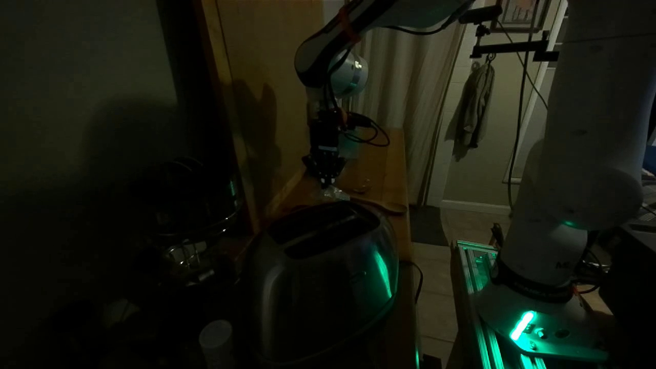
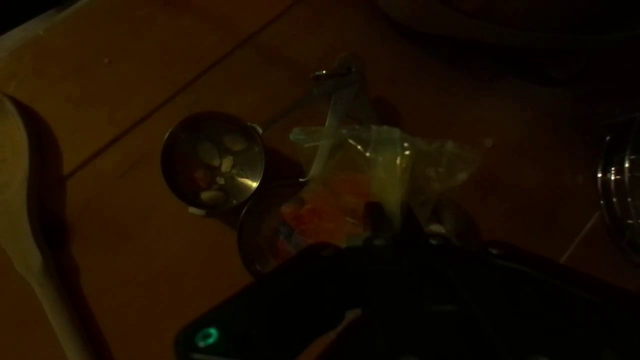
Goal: Pour the orange powder in the packet onto the spoon
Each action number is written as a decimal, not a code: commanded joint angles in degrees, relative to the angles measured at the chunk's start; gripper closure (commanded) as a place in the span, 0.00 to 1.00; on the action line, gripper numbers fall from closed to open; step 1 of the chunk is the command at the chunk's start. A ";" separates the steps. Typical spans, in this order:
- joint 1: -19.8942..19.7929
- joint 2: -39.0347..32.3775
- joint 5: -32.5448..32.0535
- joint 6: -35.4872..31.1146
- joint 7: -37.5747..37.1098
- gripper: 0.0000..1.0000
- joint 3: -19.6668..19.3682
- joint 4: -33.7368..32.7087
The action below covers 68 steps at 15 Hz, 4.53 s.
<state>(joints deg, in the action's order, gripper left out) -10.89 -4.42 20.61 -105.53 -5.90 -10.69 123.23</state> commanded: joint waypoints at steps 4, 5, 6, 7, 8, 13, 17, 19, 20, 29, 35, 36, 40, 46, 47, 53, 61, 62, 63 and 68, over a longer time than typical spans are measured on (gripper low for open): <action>-0.66 -1.64 2.58 2.69 0.73 0.98 -0.22 -2.26; -0.74 -1.82 2.72 3.73 1.13 0.98 -0.22 -2.52; -0.68 -1.79 2.70 2.70 0.82 0.98 -0.20 -2.30; -0.80 -1.95 3.02 4.32 1.50 0.98 -0.18 -2.61; -0.74 -2.12 3.09 3.29 0.65 0.98 -0.22 -2.57; -0.57 -2.05 3.37 2.06 0.54 0.98 -0.12 -2.46; -0.89 -2.46 4.34 4.70 2.11 0.98 -0.11 -3.58; -0.76 -2.54 4.08 3.65 1.89 0.98 -0.06 -3.56; -0.62 -2.41 3.49 2.04 1.61 0.98 -0.05 -3.17; -0.87 -3.53 2.64 1.36 1.16 0.98 -0.42 -3.85; -1.75 -4.26 4.83 5.16 3.29 0.98 -0.62 -5.11; -1.89 -4.33 5.19 5.05 3.29 0.98 -0.71 -5.13; -2.79 -4.94 7.28 5.23 3.42 0.98 -1.10 -5.43; -3.49 -6.85 8.18 6.75 3.25 0.98 -1.54 -6.01; -4.02 -7.48 8.77 10.13 4.19 0.98 -1.57 -7.11; -4.49 -8.05 9.26 9.34 4.04 0.98 -1.76 -7.73; -4.52 -8.11 9.63 8.29 4.14 0.98 -1.68 -7.70; -4.69 -8.15 9.99 9.59 4.61 0.98 -1.65 -7.89; -4.73 -8.08 10.10 10.18 4.74 0.98 -1.68 -7.91; -4.37 -7.71 9.34 9.44 4.17 0.98 -1.93 -7.79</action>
<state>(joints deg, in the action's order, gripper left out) -14.95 -11.44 29.03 -95.73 -2.16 -12.53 116.60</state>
